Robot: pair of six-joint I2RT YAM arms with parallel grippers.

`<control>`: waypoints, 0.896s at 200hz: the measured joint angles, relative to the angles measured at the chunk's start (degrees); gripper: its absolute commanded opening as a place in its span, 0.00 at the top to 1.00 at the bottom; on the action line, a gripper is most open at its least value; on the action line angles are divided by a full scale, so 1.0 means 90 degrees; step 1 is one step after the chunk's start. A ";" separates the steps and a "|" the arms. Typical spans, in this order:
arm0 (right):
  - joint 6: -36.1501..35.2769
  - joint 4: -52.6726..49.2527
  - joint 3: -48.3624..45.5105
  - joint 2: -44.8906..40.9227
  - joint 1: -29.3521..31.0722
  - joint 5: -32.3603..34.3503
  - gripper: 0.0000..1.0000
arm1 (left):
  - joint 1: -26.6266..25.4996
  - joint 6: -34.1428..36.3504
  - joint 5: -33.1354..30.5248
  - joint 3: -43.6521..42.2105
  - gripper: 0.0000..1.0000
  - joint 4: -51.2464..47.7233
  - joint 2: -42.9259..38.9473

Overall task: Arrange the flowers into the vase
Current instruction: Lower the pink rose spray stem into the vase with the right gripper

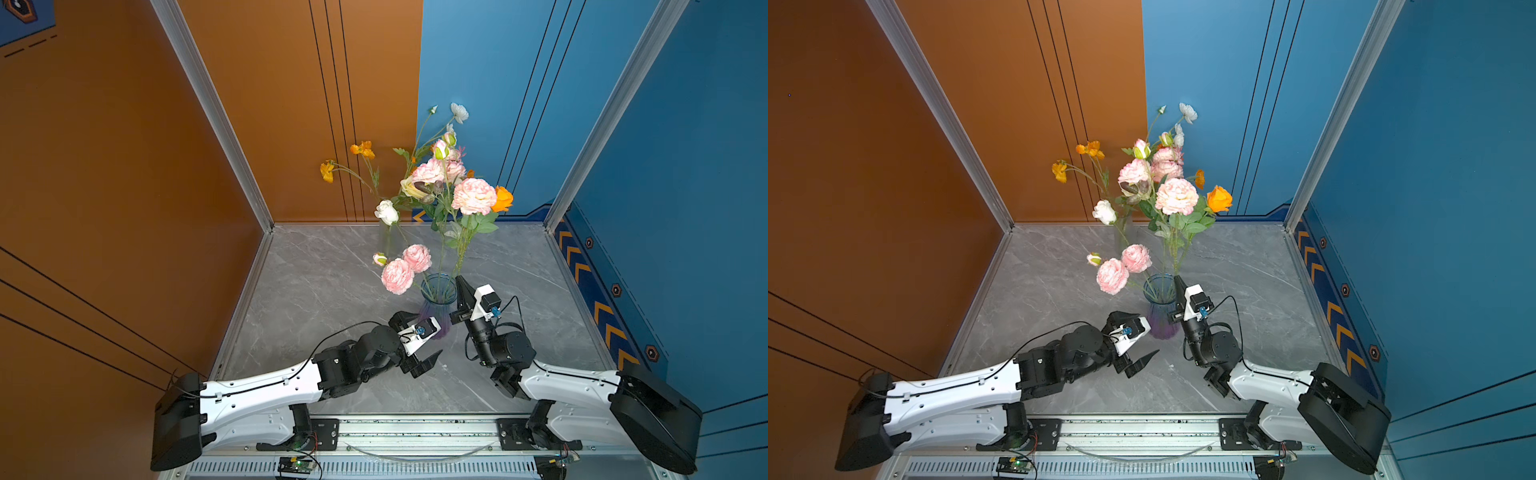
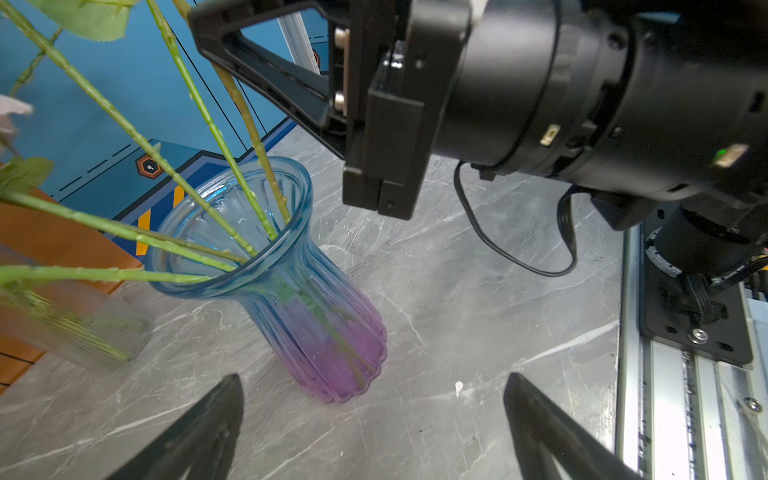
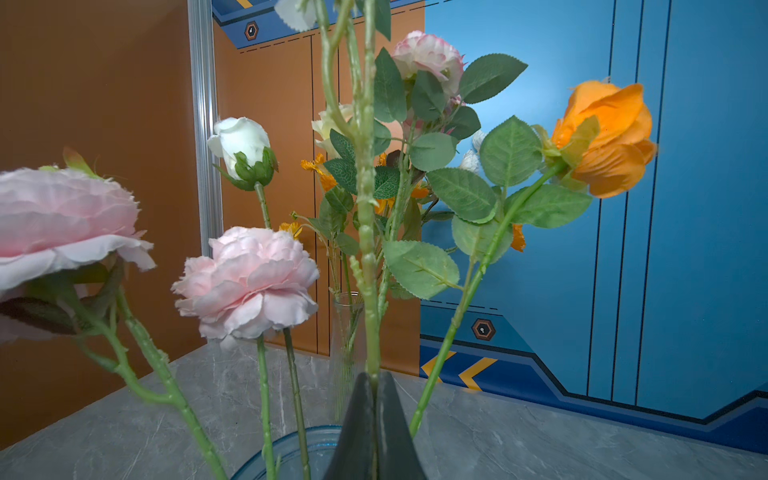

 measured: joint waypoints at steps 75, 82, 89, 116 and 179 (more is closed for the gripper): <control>0.0158 -0.0311 -0.0257 -0.0590 0.0471 0.0053 0.74 | 0.0000 -0.0002 -0.0117 -0.0002 0.02 0.0350 0.0182; 0.0199 -0.0372 -0.0321 -0.0699 0.0505 0.0117 0.66 | 0.0000 -0.0002 -0.0117 -0.0010 0.02 0.0374 0.0182; 0.0231 -0.0469 -0.0408 -0.0852 0.0561 0.0187 0.58 | 0.0000 -0.0002 -0.0117 -0.0024 0.02 0.0379 0.0170; 0.0457 -0.1503 -0.0590 -0.1826 0.0852 0.0413 0.30 | 0.0000 -0.0036 -0.0114 -0.0177 0.02 0.0389 0.0015; 0.1421 -0.5863 -0.0573 -0.5280 0.0879 0.0668 0.00 | 0.0000 -0.0226 -0.0301 -0.0488 0.02 0.0505 -0.0049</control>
